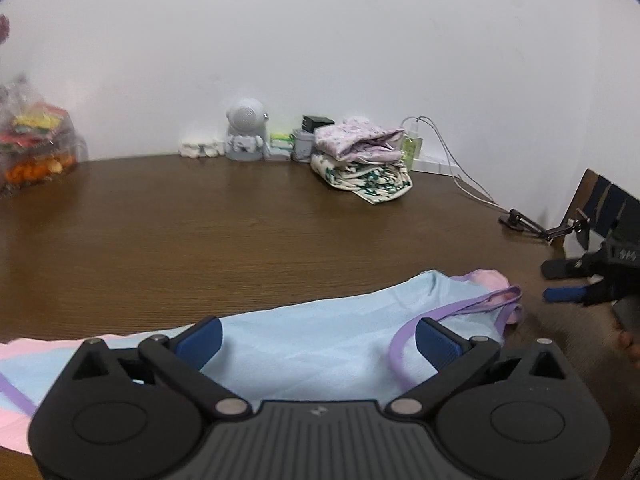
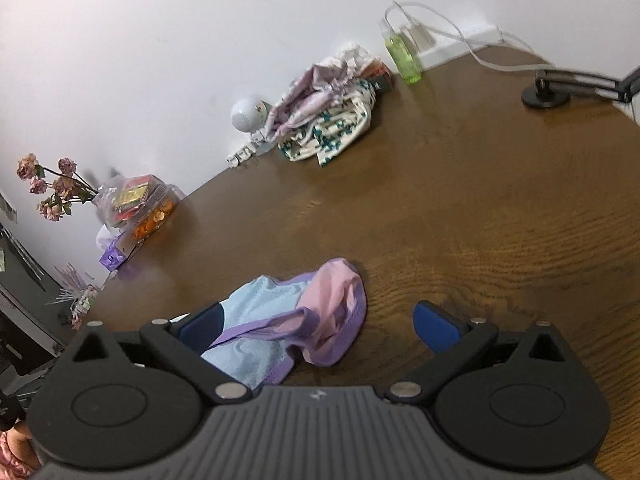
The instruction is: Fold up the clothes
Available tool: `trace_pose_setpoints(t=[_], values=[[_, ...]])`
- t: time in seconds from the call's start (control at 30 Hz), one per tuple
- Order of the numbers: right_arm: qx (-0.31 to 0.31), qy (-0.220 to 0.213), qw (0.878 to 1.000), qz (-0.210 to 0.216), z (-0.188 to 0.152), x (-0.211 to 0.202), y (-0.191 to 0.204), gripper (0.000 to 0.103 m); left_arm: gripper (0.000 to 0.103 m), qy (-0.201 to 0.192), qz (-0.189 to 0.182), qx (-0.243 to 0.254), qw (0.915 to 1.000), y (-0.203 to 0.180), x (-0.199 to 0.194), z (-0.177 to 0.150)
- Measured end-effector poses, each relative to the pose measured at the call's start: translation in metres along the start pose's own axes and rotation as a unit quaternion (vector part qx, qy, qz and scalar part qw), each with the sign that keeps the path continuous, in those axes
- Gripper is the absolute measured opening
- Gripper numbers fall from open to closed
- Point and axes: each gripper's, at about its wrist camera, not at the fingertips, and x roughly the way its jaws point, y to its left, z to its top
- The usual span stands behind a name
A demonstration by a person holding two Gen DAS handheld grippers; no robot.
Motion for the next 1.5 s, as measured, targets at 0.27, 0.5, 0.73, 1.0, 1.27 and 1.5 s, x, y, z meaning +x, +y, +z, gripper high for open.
trace_pose_setpoints(t=[0.27, 0.5, 0.73, 1.0, 1.27, 1.5], values=[[0.026, 0.05, 0.998, -0.009, 0.015, 0.026, -0.001, 0.102, 0.069, 0.036, -0.071, 0.032, 0.9963, -0.044, 0.05, 0.027], [0.063, 0.049, 0.997, -0.005, 0.016, 0.03, -0.005, 0.06, 0.018, 0.072, -0.097, 0.046, 0.9916, -0.069, 0.098, 0.021], [0.095, 0.048, 0.994, 0.029, 0.011, 0.038, -0.011, 0.049, 0.019, 0.08, -0.107, 0.03, 0.9906, -0.069, 0.112, 0.011], [0.127, 0.052, 0.99, 0.022, 0.01, 0.048, -0.015, 0.016, 0.019, 0.071, -0.112, 0.023, 0.9909, -0.065, 0.11, 0.008], [0.09, 0.026, 0.995, 0.039, 0.015, 0.036, 0.01, 0.009, 0.024, 0.058, -0.125, -0.007, 0.9904, -0.055, 0.101, 0.013], [-0.008, 0.013, 0.999, 0.034, 0.027, 0.026, 0.067, 0.009, 0.024, 0.021, -0.1, -0.029, 0.9944, -0.02, 0.059, 0.02]])
